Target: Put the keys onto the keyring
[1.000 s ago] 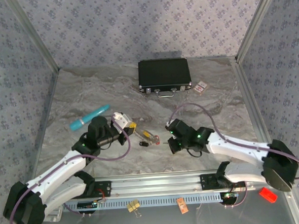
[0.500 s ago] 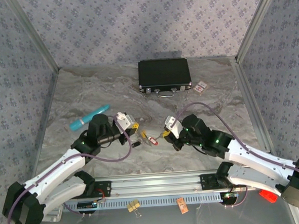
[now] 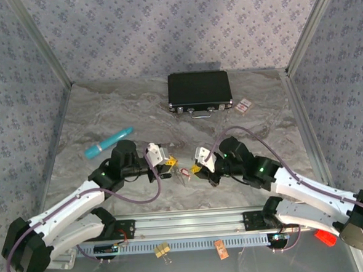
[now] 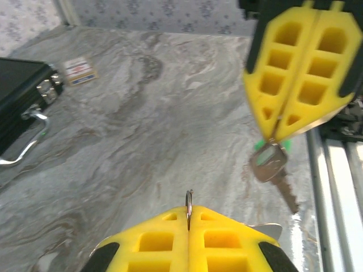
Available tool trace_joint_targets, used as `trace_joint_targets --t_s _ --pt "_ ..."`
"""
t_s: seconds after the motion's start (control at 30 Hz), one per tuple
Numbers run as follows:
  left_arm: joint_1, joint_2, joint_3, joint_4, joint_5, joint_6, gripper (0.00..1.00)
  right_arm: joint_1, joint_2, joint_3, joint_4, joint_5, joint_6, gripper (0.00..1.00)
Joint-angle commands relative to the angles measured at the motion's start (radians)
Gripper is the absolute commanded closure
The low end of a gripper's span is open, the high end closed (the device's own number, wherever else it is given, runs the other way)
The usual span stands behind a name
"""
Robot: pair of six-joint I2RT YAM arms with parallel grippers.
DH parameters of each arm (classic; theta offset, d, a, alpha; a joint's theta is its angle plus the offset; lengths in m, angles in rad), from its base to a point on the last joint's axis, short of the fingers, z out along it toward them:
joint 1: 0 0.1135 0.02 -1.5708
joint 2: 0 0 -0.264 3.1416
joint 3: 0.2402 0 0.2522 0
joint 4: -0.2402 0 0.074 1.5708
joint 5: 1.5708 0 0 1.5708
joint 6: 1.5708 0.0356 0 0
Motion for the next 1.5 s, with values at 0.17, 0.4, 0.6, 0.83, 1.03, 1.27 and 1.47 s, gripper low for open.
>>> trace_joint_targets --t_s 0.17,0.4,0.6,0.83,1.03,1.27,1.47 --pt "-0.038 0.025 0.055 -0.002 0.048 0.050 1.00 -0.006 0.050 0.064 0.069 -0.076 0.006 1.00" --pt "-0.043 0.033 0.062 -0.005 0.050 0.050 1.00 -0.005 0.069 0.065 0.105 -0.067 0.020 1.00" --pt "-0.048 0.033 0.065 -0.012 0.052 0.048 1.00 -0.002 0.091 0.067 0.140 -0.046 0.028 1.00" --pt "-0.052 0.035 0.064 -0.014 0.052 0.053 1.00 -0.002 0.096 0.061 0.171 -0.012 0.042 1.00" --pt "-0.055 0.032 0.061 -0.013 0.052 0.055 1.00 -0.003 0.114 0.063 0.172 0.021 0.055 1.00" --pt "-0.058 0.016 0.057 -0.016 0.045 0.057 1.00 -0.012 0.124 0.061 0.142 0.124 0.101 1.00" --pt "-0.079 0.008 0.051 -0.025 -0.004 0.103 1.00 -0.023 0.124 0.061 0.118 0.153 0.162 1.00"
